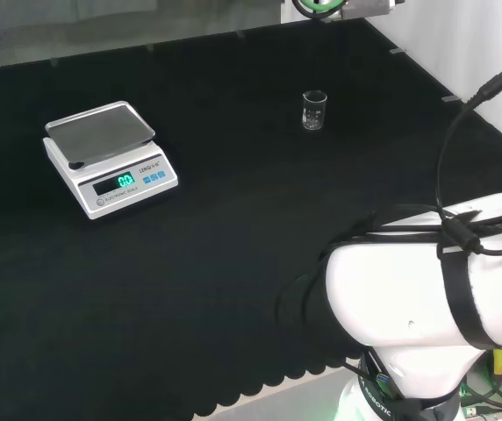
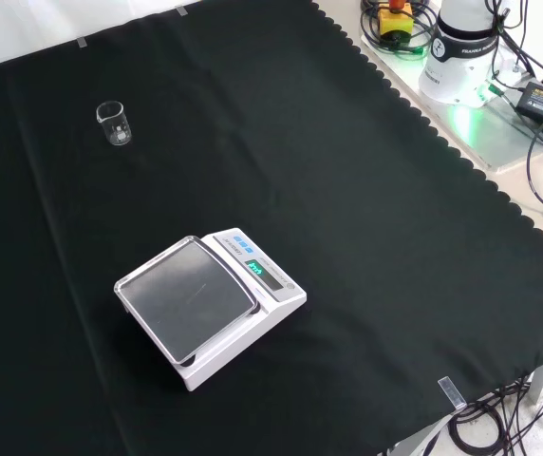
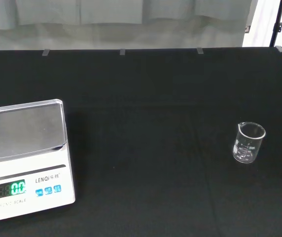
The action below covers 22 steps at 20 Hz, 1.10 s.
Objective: Pick up the beaker.
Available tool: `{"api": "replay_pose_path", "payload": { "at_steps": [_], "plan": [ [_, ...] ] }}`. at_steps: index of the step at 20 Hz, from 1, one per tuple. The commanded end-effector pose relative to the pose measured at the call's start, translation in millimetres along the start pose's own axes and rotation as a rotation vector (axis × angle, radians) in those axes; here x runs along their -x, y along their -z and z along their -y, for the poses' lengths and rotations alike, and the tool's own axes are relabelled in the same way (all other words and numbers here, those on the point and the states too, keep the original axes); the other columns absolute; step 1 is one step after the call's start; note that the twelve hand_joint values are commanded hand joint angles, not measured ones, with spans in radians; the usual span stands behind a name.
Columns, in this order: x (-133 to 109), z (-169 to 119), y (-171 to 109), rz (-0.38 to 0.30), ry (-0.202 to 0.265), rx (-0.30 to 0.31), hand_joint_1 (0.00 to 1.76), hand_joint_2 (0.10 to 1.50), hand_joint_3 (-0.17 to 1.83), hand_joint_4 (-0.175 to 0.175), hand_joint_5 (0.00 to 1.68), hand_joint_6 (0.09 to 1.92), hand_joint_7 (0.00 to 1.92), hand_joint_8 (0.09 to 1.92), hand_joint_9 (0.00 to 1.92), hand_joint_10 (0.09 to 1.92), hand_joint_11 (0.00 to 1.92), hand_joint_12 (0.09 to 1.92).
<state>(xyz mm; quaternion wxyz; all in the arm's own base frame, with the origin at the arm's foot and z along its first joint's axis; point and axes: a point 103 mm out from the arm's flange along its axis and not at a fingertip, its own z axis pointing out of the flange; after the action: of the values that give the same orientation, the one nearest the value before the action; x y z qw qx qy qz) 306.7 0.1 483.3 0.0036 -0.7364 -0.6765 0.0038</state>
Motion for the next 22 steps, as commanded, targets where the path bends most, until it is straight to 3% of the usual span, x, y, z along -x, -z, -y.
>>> {"api": "replay_pose_path", "payload": {
  "at_steps": [1,2,3,4,5,8,14,19,22],
  "plan": [
    [17,-1,-6,0.205,0.035,-0.023,0.32,0.87,0.48,-0.051,0.07,0.16,0.0,0.33,0.0,0.56,0.01,1.4],
    [28,0,-10,0.199,0.067,-0.022,0.31,0.9,0.41,-0.052,0.09,0.11,0.0,0.32,0.0,0.55,0.0,1.42],
    [-3,-1,-6,0.223,0.05,-0.008,0.31,0.93,0.37,-0.053,0.1,0.09,0.0,0.31,0.0,0.54,0.0,1.43],
    [-21,-1,-4,0.118,0.045,-0.024,0.31,0.94,0.34,-0.053,0.1,0.09,0.0,0.31,0.0,0.53,0.0,1.43],
    [-25,-1,-5,0.126,0.067,-0.028,0.31,0.95,0.32,-0.053,0.11,0.09,0.0,0.31,0.0,0.53,0.0,1.44],
    [-26,-4,-7,0.155,0.098,-0.022,0.31,0.96,0.3,-0.054,0.12,0.09,0.0,0.33,0.0,0.53,0.0,1.44],
    [-50,-40,-26,0.165,0.074,-0.034,0.31,0.97,0.27,-0.053,0.13,0.09,0.0,0.37,0.0,0.59,0.0,1.47],
    [-62,-79,-49,0.145,0.083,-0.041,0.31,0.98,0.26,-0.054,0.13,0.09,0.0,0.39,0.0,0.63,0.0,1.5],
    [-49,-108,-57,0.093,0.099,-0.018,0.32,0.98,0.25,-0.054,0.14,0.09,0.0,0.4,0.0,0.65,0.0,1.5]
  ]
}}
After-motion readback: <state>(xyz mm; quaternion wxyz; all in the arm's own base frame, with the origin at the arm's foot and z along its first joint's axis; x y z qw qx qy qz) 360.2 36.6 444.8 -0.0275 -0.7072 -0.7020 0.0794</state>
